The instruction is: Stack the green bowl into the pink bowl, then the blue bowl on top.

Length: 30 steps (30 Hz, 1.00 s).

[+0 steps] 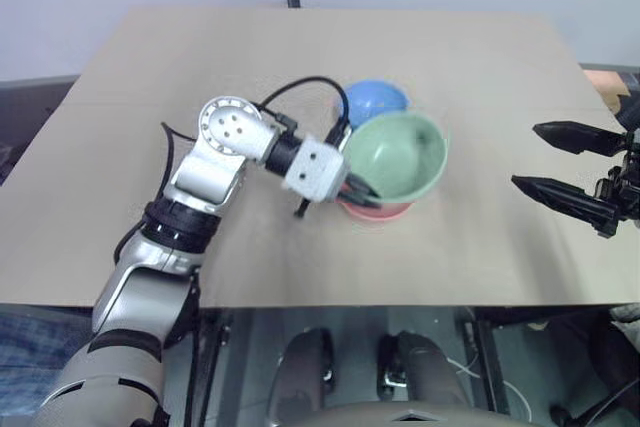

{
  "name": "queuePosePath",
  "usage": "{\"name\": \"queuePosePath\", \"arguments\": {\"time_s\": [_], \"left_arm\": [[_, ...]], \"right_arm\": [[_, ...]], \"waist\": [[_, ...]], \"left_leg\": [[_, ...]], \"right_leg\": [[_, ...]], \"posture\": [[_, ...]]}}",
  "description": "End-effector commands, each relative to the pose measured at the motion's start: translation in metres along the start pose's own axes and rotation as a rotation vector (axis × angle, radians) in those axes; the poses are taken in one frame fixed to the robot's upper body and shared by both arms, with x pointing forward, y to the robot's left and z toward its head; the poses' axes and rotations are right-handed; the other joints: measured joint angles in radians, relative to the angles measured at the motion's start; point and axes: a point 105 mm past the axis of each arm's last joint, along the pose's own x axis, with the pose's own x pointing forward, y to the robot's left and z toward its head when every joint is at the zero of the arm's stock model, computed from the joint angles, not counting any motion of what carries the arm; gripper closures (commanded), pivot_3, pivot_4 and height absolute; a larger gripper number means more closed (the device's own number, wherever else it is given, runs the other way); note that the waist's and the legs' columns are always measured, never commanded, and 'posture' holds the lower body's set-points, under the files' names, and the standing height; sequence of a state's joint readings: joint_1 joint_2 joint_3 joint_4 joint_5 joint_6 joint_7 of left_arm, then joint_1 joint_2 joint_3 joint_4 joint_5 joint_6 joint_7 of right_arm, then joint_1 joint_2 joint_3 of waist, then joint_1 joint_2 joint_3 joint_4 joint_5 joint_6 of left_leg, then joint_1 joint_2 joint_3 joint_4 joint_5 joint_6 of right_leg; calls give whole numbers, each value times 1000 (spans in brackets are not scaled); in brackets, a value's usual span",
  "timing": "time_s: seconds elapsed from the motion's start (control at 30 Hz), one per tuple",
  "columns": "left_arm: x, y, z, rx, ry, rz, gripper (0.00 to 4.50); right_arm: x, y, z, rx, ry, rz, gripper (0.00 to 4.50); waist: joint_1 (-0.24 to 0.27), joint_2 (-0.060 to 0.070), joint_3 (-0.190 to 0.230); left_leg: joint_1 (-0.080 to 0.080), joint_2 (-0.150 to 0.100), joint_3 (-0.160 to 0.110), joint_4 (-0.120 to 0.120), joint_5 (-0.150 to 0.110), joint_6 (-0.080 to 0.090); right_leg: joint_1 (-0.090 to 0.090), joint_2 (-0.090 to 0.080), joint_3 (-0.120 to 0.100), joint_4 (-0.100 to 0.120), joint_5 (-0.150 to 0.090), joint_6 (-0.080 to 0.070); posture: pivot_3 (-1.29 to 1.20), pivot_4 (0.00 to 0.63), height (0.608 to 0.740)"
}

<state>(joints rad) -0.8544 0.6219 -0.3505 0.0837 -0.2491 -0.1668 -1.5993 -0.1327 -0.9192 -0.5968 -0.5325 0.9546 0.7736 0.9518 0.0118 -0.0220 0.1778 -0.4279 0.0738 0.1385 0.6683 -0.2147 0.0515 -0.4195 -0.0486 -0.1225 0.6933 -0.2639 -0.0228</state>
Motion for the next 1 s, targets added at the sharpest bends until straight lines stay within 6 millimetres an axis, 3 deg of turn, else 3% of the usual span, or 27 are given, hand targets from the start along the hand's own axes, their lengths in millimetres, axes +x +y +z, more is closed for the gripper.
{"name": "queuePosePath", "arguments": {"time_s": [0.03,0.5,0.6,0.67,0.83,1.0], "left_arm": [[-5,6,8,86,17,-9,4431],[-9,10,-12,96,92,-10,4431],[-9,13,-14,109,100,14,3533],[-8,14,-16,126,112,16,2610],[-9,22,-11,141,71,77,2610],[-30,31,-9,11,5,210,2610]], "right_arm": [[-3,4,11,-49,-22,-4,0],[-3,4,9,-50,-21,-15,0],[-3,3,9,-50,-19,-15,0],[-3,3,8,-49,-17,-15,0],[-3,2,8,-51,-15,-16,0],[-3,3,7,-50,-9,-12,0]], "waist": [[3,0,0],[3,0,0],[3,0,0],[3,0,0],[3,0,0],[1,0,0]], "left_leg": [[0,0,0,0,-2,3],[-2,-1,-2,2,-3,5],[-2,-1,-2,2,-3,5],[-2,-1,-2,2,-3,5],[-2,-1,-2,2,-3,5],[-1,-1,-2,2,-3,5]], "right_leg": [[0,0,0,0,0,0],[1,-1,-1,-1,0,0],[1,-1,-1,-1,0,0],[1,-1,-1,-1,0,0],[1,-1,-2,-1,0,0],[1,-1,-1,-1,0,0]], "posture": [[0,150,740],[0,150,740],[0,150,740],[0,150,740],[0,150,740],[0,150,740]]}}
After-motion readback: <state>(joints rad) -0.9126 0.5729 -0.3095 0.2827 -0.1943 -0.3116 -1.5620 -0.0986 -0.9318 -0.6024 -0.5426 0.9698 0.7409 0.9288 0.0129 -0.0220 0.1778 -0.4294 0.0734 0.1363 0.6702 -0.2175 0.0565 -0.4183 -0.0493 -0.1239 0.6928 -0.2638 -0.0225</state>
